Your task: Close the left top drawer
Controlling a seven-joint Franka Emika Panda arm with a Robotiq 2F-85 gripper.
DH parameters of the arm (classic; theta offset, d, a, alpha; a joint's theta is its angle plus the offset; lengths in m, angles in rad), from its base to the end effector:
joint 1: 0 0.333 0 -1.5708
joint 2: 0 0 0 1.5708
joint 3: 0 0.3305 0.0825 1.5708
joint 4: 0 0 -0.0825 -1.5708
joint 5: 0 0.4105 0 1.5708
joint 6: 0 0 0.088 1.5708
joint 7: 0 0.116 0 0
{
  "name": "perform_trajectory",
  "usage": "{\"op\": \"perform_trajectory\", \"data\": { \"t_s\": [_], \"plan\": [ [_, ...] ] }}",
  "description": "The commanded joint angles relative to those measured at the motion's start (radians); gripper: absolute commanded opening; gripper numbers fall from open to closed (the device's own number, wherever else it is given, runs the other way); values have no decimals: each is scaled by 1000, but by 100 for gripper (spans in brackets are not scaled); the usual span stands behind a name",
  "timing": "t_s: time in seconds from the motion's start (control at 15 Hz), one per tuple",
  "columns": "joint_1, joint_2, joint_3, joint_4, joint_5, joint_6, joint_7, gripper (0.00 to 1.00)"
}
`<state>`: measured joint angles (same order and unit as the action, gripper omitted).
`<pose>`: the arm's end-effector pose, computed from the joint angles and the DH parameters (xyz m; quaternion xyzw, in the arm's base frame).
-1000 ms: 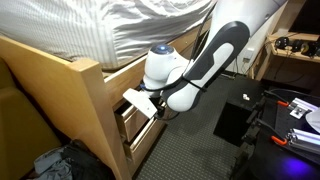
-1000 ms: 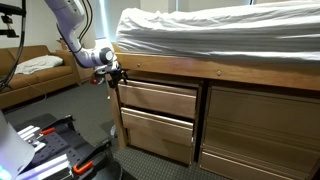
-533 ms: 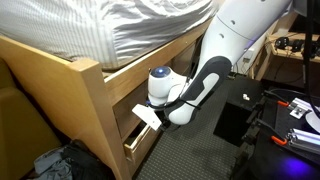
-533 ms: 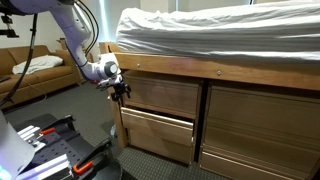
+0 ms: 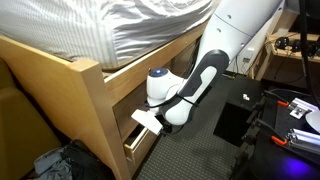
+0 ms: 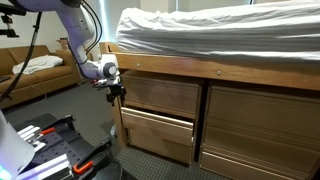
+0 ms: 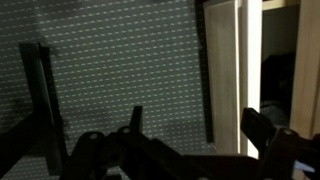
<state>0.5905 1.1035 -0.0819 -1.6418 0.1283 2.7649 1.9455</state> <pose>0.5765 0.3174 -0.0507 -0.7282 0.6852 -0.0156 0.0081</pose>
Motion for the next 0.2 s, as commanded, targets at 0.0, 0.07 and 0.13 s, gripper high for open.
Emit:
{"op": "perform_trajectory", "data": {
  "t_s": [0.0, 0.07, 0.13],
  "plan": [
    [-34, 3, 35, 12, -11, -42, -10, 100],
    [-47, 4, 45, 17, -12, -55, -14, 100],
    [-47, 5, 43, 18, -12, -54, -13, 100]
  ]
}}
